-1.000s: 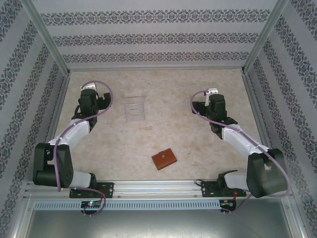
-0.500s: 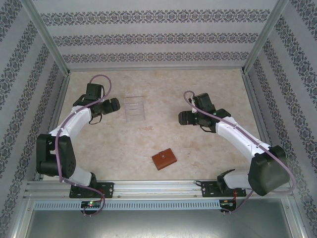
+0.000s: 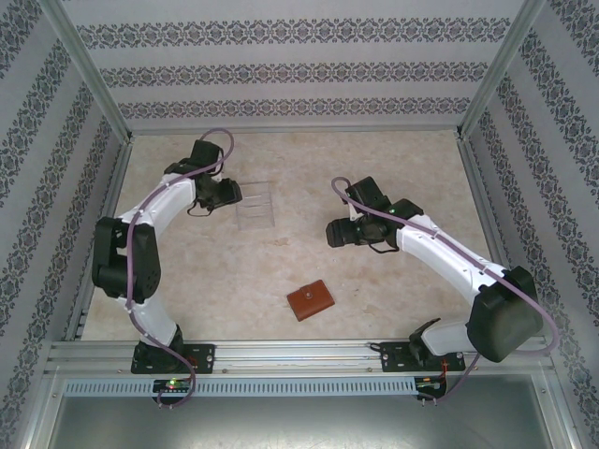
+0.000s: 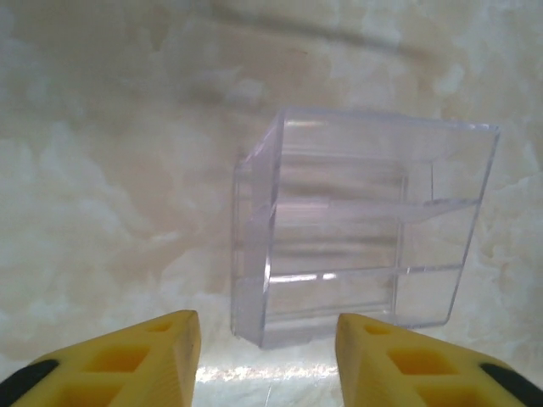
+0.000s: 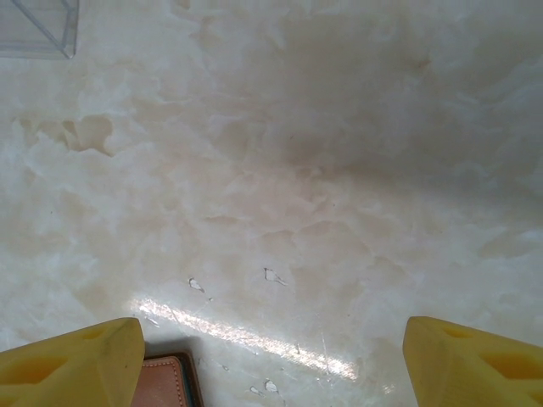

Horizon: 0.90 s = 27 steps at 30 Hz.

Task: Take the credit cards out of the card holder

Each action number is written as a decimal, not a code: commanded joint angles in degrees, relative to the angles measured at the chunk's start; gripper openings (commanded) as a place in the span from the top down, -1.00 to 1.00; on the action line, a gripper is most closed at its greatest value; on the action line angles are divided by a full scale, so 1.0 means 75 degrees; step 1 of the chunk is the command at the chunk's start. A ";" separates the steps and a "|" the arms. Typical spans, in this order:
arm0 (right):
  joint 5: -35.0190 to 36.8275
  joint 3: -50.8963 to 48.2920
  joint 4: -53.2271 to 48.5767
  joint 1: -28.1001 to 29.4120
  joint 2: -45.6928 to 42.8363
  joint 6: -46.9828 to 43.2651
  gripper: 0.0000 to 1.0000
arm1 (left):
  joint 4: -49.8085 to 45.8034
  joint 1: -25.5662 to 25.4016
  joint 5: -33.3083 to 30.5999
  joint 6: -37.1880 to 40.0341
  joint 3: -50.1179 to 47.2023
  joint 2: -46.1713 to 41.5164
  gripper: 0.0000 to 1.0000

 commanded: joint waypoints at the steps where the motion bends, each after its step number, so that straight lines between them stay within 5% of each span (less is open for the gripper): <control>1: 0.0389 0.0204 -0.0322 0.0087 0.0054 0.0103 -0.61 | -0.0641 -0.0024 -0.0296 0.0109 0.0701 0.0566 0.18; 27: 0.0659 0.0245 -0.0489 0.0087 0.0136 0.0145 -0.66 | -0.1404 -0.0033 -0.0379 0.0637 0.2743 0.2602 0.72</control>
